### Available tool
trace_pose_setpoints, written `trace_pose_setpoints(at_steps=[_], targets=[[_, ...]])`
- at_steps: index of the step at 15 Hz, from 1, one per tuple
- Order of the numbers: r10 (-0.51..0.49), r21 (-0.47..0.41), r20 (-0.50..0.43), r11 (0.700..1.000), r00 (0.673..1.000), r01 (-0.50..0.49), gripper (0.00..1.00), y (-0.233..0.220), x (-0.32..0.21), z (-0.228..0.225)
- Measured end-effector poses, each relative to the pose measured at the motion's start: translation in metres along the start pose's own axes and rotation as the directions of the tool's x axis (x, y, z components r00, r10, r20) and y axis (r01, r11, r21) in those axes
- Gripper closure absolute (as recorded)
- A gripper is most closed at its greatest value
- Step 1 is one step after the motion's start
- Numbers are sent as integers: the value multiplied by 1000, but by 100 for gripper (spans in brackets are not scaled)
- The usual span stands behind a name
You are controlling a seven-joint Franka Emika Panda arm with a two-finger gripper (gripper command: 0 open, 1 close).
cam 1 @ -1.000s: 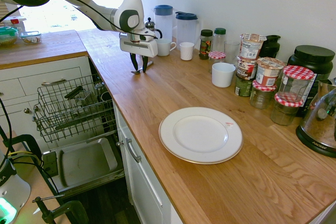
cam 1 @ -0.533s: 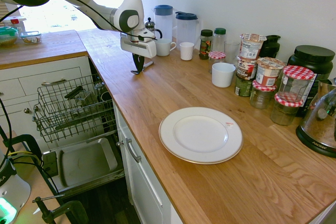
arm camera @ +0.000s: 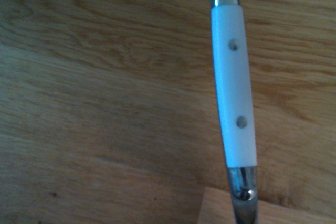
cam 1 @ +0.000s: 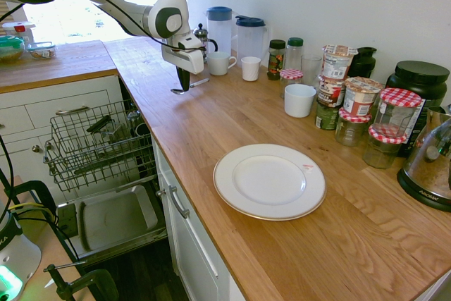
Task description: Put the spoon in the dishwasher
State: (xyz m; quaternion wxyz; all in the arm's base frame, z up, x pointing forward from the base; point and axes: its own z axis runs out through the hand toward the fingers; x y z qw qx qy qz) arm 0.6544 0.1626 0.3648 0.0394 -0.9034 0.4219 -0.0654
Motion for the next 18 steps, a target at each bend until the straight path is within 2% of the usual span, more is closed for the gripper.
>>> trace_pose_setpoints(at_steps=[8, 10, 14, 18], targets=[[172, 19, -25, 985, 985, -171, 100, 62, -95, -53], [180, 37, -36, 983, 983, -179, 100, 72, -126, -60], [174, 54, -46, 984, 984, -171, 100, 84, -148, -49], [172, 75, -60, 983, 983, -167, 100, 119, -207, -28]])
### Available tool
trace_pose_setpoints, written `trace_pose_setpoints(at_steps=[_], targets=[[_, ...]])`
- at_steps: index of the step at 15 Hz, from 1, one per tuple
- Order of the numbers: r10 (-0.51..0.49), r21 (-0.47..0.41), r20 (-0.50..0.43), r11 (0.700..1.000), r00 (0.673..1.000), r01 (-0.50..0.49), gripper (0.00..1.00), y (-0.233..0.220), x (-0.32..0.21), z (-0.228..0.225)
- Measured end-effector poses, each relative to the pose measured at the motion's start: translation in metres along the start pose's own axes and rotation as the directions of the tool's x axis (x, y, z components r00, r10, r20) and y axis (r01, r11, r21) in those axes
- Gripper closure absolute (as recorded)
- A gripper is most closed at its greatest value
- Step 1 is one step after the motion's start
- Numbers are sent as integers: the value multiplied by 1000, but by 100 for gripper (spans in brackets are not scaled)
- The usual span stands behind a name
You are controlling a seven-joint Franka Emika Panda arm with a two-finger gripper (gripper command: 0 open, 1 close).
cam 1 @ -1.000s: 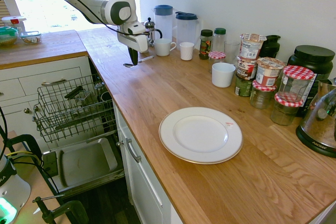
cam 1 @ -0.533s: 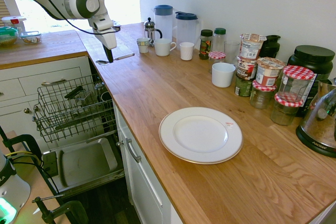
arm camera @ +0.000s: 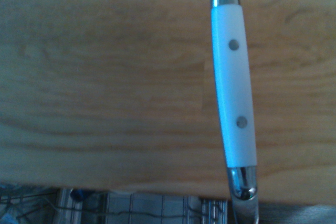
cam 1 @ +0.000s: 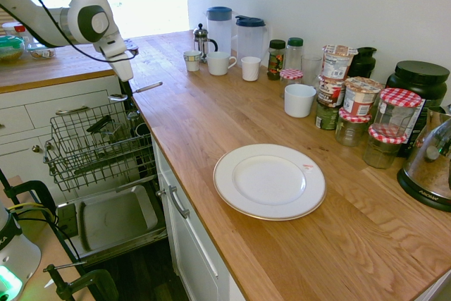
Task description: Put the spoon in the dishwasher
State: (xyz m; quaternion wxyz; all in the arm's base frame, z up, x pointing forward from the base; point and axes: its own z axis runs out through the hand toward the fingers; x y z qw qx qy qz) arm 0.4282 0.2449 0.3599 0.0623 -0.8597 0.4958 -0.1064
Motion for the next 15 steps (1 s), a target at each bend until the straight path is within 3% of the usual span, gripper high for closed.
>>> trace_pose_setpoints(at_steps=[7, 15], targets=[[-1, -10, -20, 1000, 1000, 1, 100, 50, -116, 8], [16, -63, 1, 998, 1000, -16, 100, 59, -159, 125]])
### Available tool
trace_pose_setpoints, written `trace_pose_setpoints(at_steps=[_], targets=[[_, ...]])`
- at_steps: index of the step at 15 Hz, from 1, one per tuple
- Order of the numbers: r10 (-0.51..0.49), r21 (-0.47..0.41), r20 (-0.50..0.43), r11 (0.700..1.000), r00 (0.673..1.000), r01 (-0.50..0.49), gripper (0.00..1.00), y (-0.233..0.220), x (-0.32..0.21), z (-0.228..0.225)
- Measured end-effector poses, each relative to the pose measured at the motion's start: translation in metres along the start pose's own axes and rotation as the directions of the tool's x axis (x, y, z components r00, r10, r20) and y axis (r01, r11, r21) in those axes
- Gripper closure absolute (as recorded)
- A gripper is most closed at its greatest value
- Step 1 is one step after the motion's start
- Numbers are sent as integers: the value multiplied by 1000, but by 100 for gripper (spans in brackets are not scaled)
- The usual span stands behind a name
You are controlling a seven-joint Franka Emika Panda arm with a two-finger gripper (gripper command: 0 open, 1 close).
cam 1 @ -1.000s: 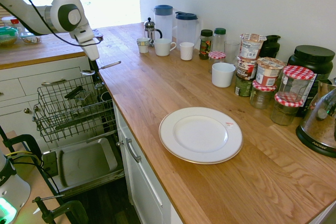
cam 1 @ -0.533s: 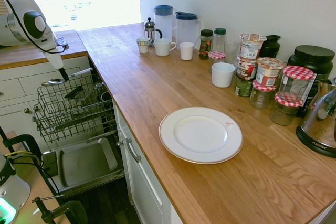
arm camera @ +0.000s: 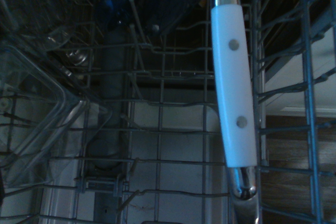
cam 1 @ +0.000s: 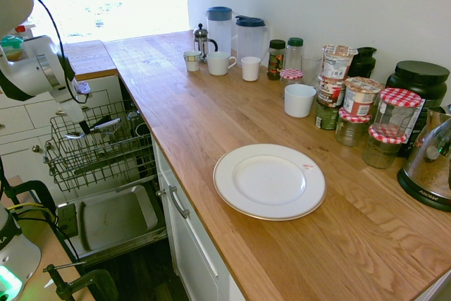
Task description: Put the spoon in the dishwasher
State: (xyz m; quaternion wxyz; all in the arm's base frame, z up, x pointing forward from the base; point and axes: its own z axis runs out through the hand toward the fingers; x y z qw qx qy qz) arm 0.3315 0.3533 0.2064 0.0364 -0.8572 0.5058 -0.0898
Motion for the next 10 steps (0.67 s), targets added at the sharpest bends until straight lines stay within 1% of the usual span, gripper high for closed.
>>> trace_pose_setpoints(at_steps=[5, 8, 9, 10], targets=[[23, -59, 33, 998, 999, -21, 100, -7, -6, 74], [24, -82, 40, 996, 999, -21, 100, -11, -12, 103], [23, -82, 37, 996, 999, -19, 0, -12, -13, 108], [17, -77, 33, 997, 999, -15, 0, -14, -14, 110]])
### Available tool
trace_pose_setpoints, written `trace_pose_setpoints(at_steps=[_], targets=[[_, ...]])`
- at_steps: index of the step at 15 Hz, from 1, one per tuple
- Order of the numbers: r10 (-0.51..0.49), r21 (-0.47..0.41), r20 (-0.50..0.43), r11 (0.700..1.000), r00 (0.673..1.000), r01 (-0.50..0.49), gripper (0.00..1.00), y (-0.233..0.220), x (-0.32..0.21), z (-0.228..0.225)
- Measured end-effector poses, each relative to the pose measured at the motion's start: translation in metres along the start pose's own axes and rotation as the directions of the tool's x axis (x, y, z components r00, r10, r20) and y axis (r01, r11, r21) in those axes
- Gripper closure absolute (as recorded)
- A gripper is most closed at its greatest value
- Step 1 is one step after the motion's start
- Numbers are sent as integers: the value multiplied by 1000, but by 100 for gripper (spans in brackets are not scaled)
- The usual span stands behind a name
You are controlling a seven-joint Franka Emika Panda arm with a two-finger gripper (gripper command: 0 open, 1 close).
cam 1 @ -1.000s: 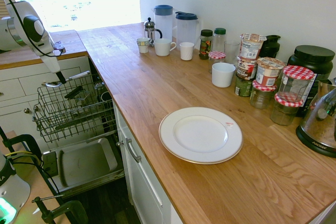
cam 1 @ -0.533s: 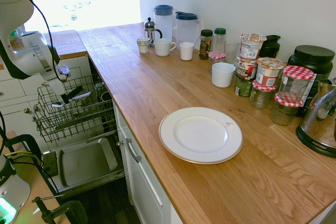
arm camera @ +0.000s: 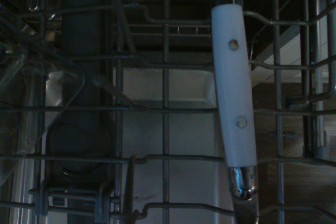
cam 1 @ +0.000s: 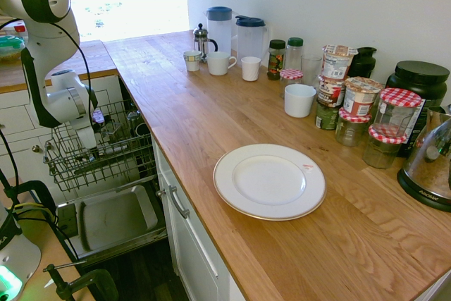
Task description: Put the spoon in the dishwasher
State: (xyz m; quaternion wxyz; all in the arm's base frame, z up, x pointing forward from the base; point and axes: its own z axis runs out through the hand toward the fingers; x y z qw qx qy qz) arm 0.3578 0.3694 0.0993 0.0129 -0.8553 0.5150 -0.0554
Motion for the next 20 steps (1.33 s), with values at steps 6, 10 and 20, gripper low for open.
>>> trace_pose_setpoints(at_steps=[6, 10, 20], targets=[[-7, 11, -22, 1000, 1000, 7, 0, -2, 5, 3], [-9, 11, -24, 1000, 1000, 10, 0, -2, 4, 3], [16, 103, -40, 995, 999, -12, 0, 5, 8, -94]])
